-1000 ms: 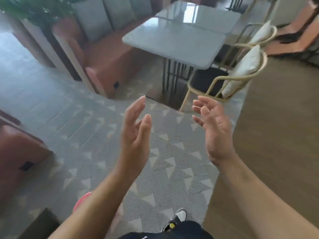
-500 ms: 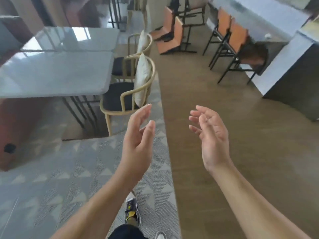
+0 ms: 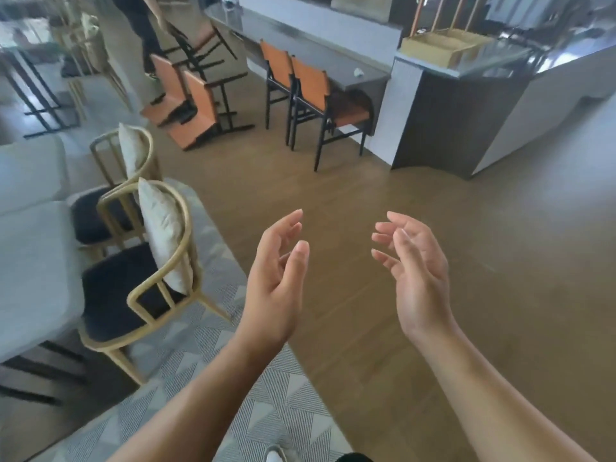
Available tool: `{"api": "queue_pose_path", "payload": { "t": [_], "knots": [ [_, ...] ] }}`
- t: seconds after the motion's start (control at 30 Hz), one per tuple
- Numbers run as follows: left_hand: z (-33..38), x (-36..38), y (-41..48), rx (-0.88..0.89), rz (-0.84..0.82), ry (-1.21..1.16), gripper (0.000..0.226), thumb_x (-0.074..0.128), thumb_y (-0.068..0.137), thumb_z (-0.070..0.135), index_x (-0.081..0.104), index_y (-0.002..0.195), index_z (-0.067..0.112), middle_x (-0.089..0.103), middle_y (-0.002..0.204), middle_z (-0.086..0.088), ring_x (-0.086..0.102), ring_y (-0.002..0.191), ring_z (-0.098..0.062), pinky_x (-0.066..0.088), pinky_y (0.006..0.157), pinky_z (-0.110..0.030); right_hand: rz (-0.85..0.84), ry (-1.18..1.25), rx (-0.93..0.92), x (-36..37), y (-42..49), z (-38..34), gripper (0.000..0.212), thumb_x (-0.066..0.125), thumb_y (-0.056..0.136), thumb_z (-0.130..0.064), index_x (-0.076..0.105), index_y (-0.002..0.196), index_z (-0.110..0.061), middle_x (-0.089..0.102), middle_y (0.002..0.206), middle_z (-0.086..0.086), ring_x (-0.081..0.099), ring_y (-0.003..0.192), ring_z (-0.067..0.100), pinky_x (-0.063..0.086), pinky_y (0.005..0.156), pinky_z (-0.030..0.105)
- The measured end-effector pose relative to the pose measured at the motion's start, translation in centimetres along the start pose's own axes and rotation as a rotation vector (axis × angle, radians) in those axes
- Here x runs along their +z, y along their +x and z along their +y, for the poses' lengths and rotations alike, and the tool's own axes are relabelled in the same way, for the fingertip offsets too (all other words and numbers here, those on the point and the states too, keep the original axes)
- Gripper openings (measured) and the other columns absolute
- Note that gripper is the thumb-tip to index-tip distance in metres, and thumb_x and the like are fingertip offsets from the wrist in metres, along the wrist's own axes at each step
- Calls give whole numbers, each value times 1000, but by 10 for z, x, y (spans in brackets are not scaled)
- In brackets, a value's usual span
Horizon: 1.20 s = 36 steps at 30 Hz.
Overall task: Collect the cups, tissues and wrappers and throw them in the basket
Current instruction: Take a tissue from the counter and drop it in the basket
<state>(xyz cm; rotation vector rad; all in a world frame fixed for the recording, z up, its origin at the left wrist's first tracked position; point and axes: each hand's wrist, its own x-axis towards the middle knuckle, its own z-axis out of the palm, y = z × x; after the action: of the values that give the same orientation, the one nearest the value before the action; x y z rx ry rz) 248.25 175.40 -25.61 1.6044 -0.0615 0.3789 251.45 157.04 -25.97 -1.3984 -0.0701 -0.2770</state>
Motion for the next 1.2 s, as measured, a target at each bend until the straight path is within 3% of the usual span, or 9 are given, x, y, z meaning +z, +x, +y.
{"api": "queue_pose_path", "payload": {
  "t": [0.1,0.47,0.7,0.87,1.03,1.2],
  "knots": [
    [-10,12,37,-13,-61,-20,44,48,103,31,55,145,22,60,143,16,52,140,-3,46,117,-46,73,-14,9,-5,22,7,43,61,89,-49,68,123,-25,70,120,4,66,114,24,56,97,43],
    [-67,110,175,-36,-208,-54,45,50,102,35,55,145,23,61,143,17,53,140,-4,48,116,-49,251,-27,-15,-53,164,48,39,61,89,-48,68,121,-26,70,119,4,66,114,23,54,91,36],
    [-100,201,297,-50,-176,-66,45,50,102,32,54,145,18,60,145,8,55,139,-9,47,116,-51,227,-34,-15,-102,312,68,42,61,90,-47,67,123,-23,69,121,8,65,118,30,56,94,38],
    [-114,253,375,-41,-150,-67,44,48,103,28,54,145,17,60,145,6,55,138,-8,47,116,-51,194,-51,-17,-125,409,75,40,61,90,-47,67,122,-24,69,119,6,66,114,24,55,94,38],
    [-133,284,447,-50,-137,-87,44,49,102,29,54,145,19,60,145,8,54,140,-8,46,117,-50,159,-36,-15,-126,491,92,39,61,89,-47,68,121,-26,69,120,8,65,120,34,56,94,39],
    [-165,303,539,-23,-140,-94,54,51,96,45,54,144,20,60,145,8,54,140,-9,46,117,-52,146,-54,-38,-117,591,120,37,60,91,-48,68,121,-28,69,120,6,66,119,31,55,95,41]
  ]
}}
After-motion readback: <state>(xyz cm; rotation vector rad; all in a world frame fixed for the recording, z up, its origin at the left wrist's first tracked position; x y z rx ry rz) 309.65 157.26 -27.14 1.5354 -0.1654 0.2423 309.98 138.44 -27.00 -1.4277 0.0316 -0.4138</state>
